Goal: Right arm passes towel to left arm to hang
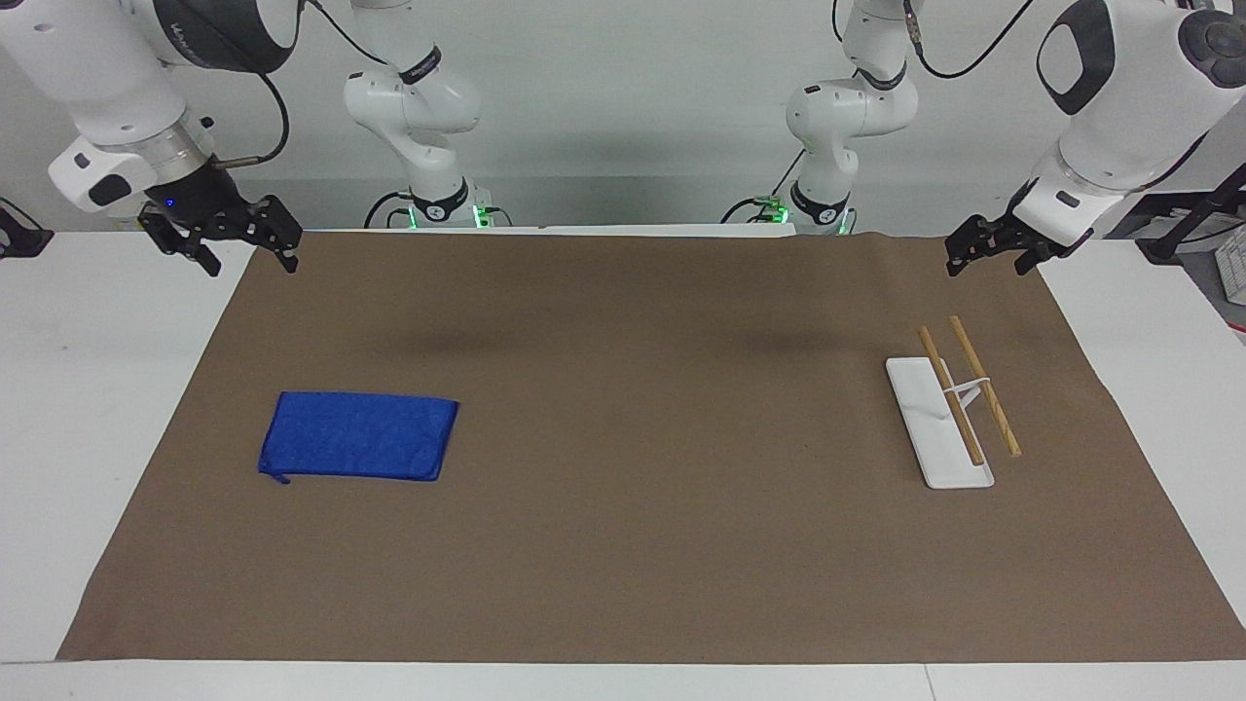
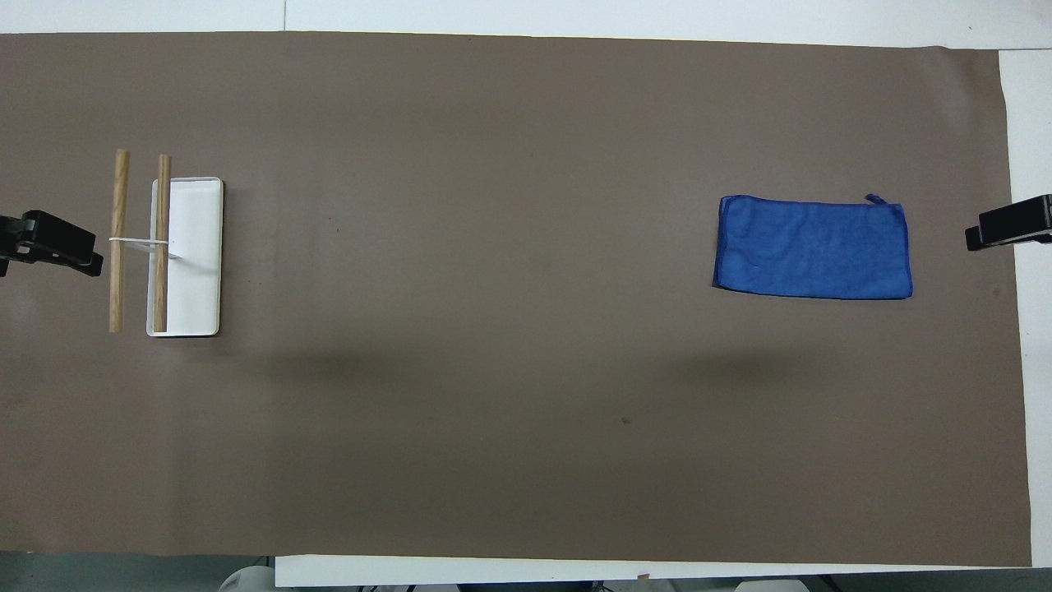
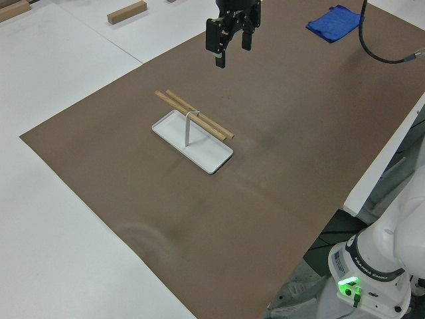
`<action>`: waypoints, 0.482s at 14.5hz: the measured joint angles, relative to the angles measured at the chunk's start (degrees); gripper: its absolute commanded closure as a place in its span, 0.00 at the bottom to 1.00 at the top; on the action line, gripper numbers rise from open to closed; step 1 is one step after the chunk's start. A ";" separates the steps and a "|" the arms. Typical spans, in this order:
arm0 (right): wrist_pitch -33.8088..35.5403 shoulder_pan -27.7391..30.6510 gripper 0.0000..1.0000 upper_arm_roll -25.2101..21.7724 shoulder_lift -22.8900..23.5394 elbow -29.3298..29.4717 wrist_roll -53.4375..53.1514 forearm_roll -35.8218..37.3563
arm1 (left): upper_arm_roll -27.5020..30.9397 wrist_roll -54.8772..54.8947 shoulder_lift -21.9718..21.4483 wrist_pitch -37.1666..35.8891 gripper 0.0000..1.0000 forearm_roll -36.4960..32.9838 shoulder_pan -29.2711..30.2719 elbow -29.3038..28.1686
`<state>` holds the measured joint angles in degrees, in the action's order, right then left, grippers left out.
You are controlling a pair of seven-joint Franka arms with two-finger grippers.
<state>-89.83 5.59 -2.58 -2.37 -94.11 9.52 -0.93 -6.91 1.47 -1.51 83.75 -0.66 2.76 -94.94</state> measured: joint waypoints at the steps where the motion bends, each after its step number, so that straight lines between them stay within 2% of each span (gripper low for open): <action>1: 0.00 0.00 0.00 -0.06 0.00 0.00 -0.02 -0.01 | 0.00 0.00 0.00 0.00 0.00 0.00 0.00 0.00; 7: -0.78 -0.04 0.00 -0.39 0.02 -0.42 -0.03 -0.04 | 0.00 0.00 0.00 0.00 0.00 0.00 0.00 0.00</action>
<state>-90.61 5.55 -2.97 -2.34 -94.53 9.49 -0.98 -6.91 1.47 -1.51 83.75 -0.66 2.76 -94.94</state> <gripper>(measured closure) 0.000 0.000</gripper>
